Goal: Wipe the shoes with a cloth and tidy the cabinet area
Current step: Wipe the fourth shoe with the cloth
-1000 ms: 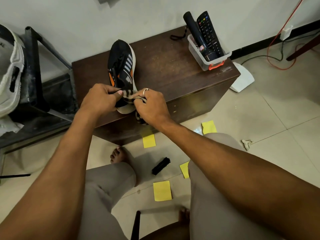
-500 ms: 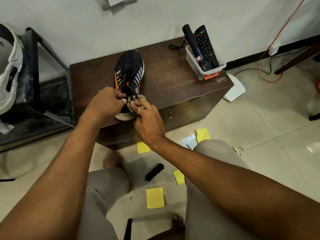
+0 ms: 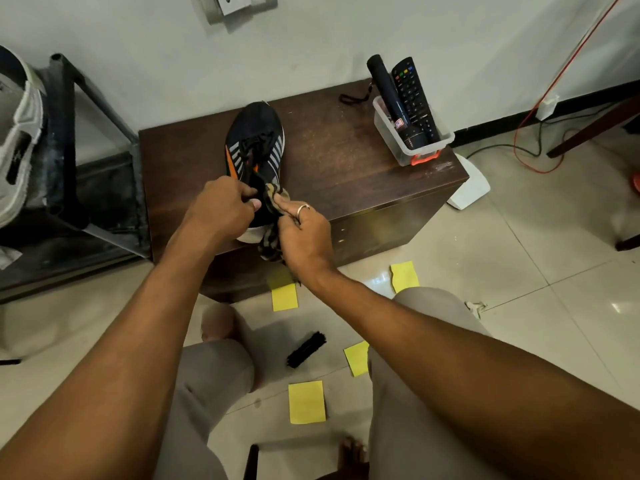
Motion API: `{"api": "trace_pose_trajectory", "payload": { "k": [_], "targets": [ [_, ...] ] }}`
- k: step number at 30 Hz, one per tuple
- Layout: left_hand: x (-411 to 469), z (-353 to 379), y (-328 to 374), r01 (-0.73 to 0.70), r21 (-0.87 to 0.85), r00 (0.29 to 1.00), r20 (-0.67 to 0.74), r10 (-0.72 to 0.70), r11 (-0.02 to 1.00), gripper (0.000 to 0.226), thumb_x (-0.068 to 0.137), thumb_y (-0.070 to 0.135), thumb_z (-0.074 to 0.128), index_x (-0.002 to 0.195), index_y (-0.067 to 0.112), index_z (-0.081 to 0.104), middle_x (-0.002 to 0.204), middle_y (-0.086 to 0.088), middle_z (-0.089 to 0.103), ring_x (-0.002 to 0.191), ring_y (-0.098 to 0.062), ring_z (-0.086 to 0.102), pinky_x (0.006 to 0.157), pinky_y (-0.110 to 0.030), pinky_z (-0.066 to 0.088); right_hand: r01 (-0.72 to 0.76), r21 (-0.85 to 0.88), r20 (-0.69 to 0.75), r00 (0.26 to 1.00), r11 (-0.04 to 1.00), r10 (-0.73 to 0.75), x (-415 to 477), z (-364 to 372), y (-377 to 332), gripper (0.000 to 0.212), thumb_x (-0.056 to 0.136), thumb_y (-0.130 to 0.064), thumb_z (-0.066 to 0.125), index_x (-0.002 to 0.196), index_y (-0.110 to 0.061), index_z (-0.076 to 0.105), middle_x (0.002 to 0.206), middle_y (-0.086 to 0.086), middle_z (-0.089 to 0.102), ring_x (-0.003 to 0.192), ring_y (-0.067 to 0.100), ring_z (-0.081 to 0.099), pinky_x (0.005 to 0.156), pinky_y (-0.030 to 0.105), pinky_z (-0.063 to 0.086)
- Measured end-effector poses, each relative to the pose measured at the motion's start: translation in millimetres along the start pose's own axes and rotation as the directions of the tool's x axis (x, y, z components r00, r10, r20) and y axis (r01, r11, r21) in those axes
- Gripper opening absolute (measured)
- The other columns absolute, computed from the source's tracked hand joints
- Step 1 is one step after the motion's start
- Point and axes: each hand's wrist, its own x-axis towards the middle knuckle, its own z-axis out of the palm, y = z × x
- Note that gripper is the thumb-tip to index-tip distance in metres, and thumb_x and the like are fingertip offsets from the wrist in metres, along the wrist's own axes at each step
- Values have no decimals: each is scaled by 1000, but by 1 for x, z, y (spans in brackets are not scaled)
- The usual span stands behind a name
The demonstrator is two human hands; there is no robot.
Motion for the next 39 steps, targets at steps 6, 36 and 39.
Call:
{"api": "trace_pose_trajectory", "payload": {
  "k": [6,36,39],
  "targets": [
    [4,1,-2,-19,-4,1000,14,19,1000,33,99,24,63,131,17,68,127,-10,69,116,-28,63,98,-38,49,-22,21,-100,995,1000,24,28,-1,-13,39,92,-8,48,119,-19,74,117,2,72,108,15,66,96,36,57],
    [10,0,6,12,64,1000,1,-12,998,42,85,25,81,125,19,71,122,-7,71,109,-26,66,93,-39,52,-86,4,-9,996,996,86,41,-6,-6,46,94,-5,47,135,-18,65,126,1,69,114,13,65,100,36,56],
    [11,0,6,17,79,1000,-6,-16,997,41,84,26,82,123,19,72,121,-5,71,108,-25,66,92,-38,53,-51,-54,54,997,997,54,33,1,-2,46,91,-8,46,131,-18,68,122,1,71,109,13,66,97,37,57]
  ]
}}
